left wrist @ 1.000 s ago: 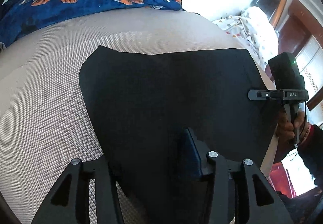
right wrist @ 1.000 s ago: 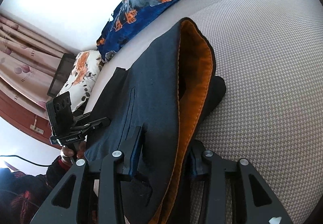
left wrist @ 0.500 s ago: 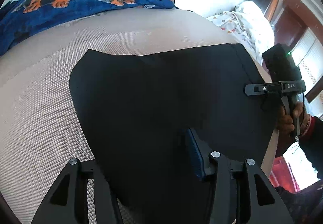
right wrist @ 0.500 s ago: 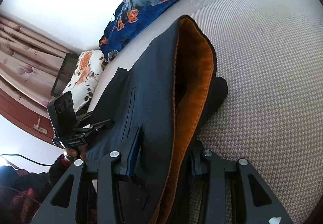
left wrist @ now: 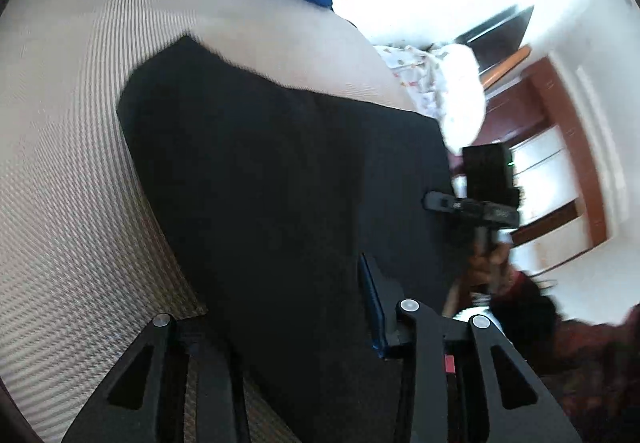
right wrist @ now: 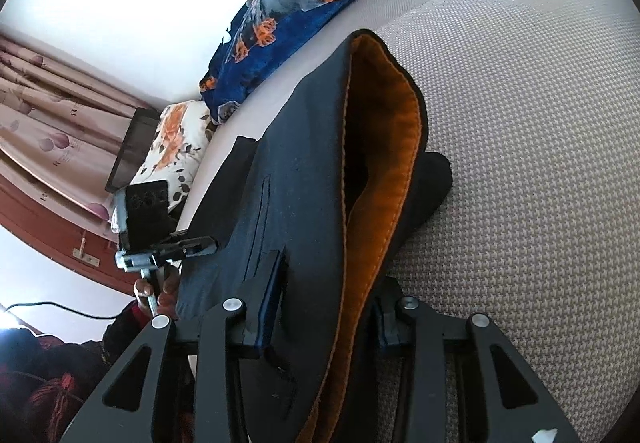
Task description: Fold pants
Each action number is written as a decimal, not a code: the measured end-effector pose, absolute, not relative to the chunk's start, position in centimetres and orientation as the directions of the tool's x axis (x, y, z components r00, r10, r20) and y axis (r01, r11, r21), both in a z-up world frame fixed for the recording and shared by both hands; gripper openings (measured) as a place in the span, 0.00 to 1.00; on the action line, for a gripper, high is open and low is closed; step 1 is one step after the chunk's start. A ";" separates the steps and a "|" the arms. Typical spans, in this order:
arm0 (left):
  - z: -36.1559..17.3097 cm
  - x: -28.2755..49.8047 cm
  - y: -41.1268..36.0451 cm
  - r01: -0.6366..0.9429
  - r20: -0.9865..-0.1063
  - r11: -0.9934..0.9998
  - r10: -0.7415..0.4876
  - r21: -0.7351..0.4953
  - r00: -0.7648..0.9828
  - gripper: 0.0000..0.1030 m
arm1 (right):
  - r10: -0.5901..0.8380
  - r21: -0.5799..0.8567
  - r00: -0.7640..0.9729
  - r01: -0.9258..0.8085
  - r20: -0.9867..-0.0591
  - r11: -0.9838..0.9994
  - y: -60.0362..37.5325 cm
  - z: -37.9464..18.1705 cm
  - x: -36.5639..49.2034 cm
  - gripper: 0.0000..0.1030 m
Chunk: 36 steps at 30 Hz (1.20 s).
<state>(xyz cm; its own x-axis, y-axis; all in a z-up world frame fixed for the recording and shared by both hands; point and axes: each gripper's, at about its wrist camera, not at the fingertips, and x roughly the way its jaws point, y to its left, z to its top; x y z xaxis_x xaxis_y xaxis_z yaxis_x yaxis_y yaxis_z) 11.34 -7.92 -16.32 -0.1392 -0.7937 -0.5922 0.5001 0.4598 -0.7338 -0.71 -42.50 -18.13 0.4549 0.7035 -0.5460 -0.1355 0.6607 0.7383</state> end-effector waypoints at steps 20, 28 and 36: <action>-12.8 8.5 -9.4 0.620 -0.721 0.649 -0.667 -0.441 0.187 0.18 | 0.674 0.728 0.512 -0.128 -0.534 0.674 -39.9 -17.3 0.0 0.25; -11.9 9.4 -6.2 0.602 -0.731 0.710 -0.619 -0.365 0.287 0.18 | 0.684 0.714 0.505 -0.175 -0.526 0.678 -36.7 -16.5 2.4 0.24; -10.7 11.3 -3.4 0.576 -0.732 0.765 -0.564 -0.289 0.381 0.18 | 0.694 0.698 0.496 -0.218 -0.522 0.682 -33.7 -15.6 5.8 0.24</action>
